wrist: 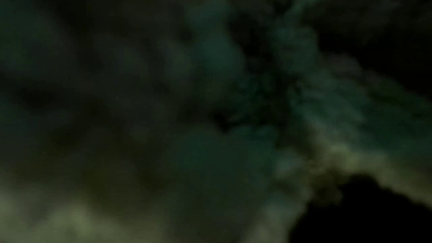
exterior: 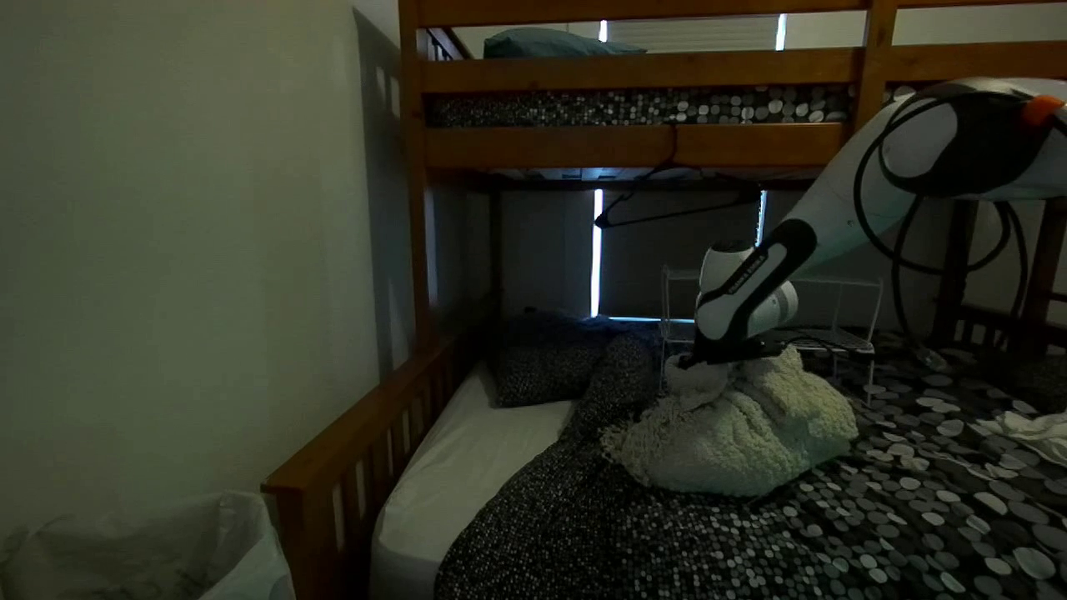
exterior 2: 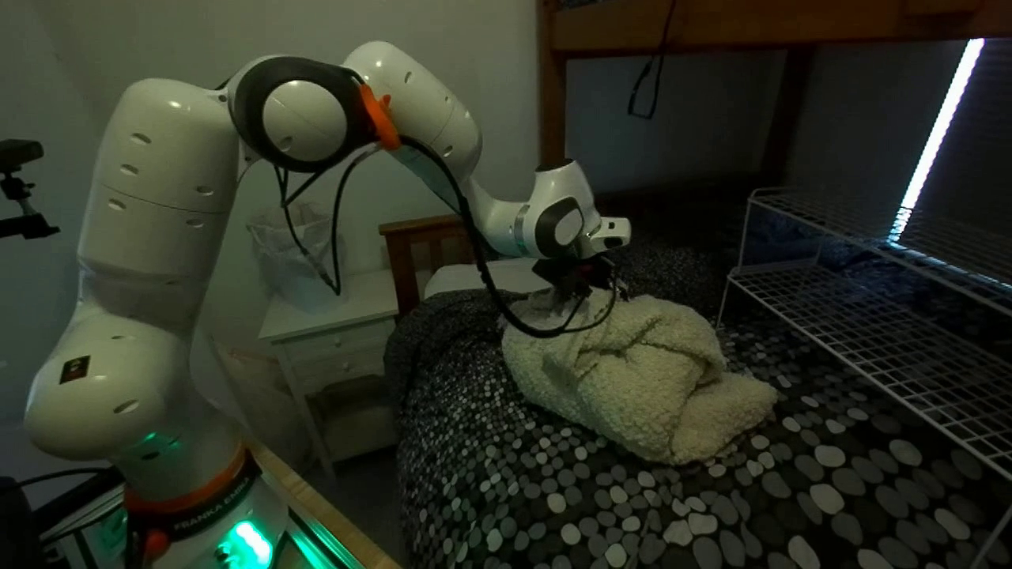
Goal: Fold the blanket
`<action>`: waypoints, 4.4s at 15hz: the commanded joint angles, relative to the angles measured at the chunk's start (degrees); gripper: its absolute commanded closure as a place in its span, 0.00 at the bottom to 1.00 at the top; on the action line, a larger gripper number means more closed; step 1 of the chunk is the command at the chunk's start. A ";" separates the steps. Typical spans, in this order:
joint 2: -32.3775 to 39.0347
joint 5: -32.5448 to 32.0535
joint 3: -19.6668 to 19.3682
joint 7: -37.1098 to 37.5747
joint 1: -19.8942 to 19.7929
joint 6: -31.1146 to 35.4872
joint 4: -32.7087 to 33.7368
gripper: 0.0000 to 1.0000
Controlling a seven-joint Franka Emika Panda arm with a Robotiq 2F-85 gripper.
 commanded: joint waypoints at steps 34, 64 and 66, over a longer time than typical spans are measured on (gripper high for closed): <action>-1.62 7.87 -21.22 2.06 20.48 -4.61 2.97 0.00; -40.54 2.90 -14.50 -12.46 15.88 -33.68 -22.02 0.00; -43.43 -0.37 -14.74 -16.55 14.46 -32.04 -23.95 0.00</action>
